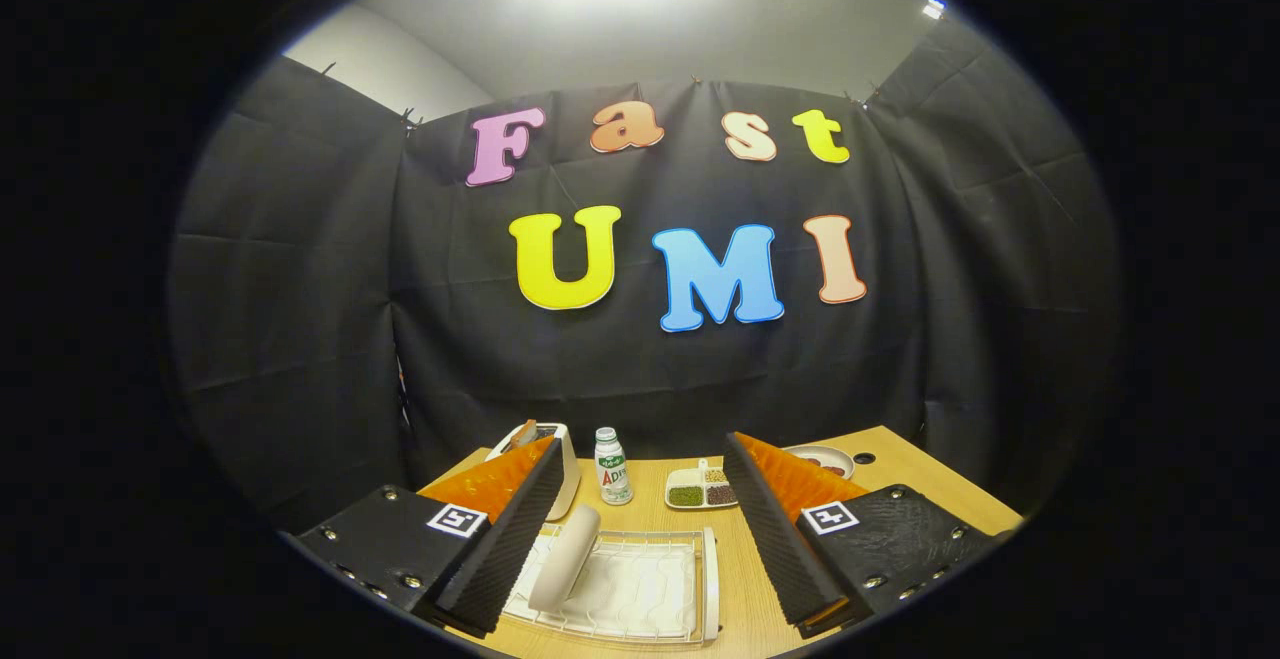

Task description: Take the plate from the dish rack, then take the spoon from the basket and place it into the plate.

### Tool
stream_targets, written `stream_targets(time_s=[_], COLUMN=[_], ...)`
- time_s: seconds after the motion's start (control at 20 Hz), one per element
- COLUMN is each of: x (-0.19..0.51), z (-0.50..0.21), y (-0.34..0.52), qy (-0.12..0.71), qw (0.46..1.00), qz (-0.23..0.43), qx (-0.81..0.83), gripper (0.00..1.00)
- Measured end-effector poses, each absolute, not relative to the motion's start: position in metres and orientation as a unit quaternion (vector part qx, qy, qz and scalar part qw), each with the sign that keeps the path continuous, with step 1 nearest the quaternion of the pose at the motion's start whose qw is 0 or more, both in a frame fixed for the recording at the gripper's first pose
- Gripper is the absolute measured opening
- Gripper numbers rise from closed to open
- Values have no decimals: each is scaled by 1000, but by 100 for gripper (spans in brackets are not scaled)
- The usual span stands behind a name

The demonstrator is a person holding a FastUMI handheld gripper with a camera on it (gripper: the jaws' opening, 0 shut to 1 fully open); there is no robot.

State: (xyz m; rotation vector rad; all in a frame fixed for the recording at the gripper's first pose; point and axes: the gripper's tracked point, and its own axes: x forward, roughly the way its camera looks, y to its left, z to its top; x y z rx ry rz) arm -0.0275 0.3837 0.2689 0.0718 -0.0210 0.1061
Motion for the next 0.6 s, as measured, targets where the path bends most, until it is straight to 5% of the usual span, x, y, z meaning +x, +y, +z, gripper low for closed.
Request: stream_targets(time_s=[0.6], x=[-20], z=[242], y=[403], qy=[34], qw=[997], qz=[53], qx=[54], gripper=[99])
